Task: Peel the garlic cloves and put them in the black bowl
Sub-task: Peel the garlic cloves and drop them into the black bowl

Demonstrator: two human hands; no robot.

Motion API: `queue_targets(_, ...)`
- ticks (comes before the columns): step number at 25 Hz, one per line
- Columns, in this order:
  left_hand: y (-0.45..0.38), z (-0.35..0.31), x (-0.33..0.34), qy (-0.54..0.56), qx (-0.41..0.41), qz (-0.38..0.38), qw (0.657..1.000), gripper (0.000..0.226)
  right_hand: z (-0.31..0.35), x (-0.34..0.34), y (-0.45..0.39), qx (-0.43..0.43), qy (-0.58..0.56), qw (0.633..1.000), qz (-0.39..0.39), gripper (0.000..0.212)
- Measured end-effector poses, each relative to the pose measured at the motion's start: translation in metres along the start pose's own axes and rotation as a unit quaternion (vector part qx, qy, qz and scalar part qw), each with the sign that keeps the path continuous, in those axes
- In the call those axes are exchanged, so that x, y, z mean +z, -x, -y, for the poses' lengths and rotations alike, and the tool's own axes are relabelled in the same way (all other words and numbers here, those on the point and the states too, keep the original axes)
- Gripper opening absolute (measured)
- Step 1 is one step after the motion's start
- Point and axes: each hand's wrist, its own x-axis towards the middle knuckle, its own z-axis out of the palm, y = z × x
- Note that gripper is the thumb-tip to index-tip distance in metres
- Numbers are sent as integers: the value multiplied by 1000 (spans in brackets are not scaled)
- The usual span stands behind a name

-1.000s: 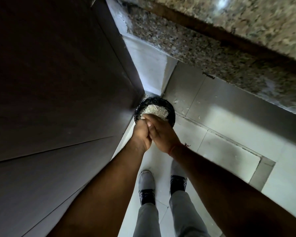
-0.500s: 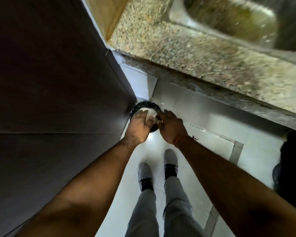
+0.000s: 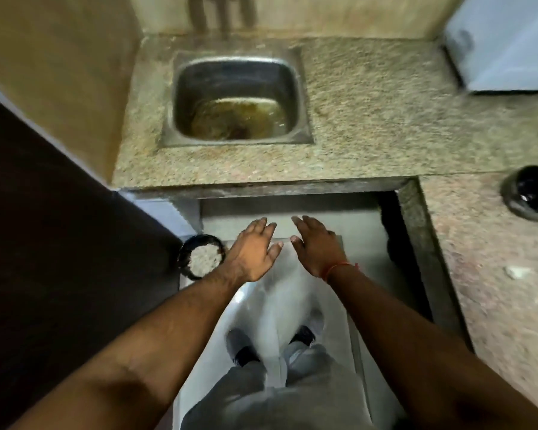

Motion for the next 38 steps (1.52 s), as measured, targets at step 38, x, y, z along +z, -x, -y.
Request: queue_targets(38,-235,-471,194,-188,388,206,878,72,-467,-130,193,484,-202,815,-247,25)
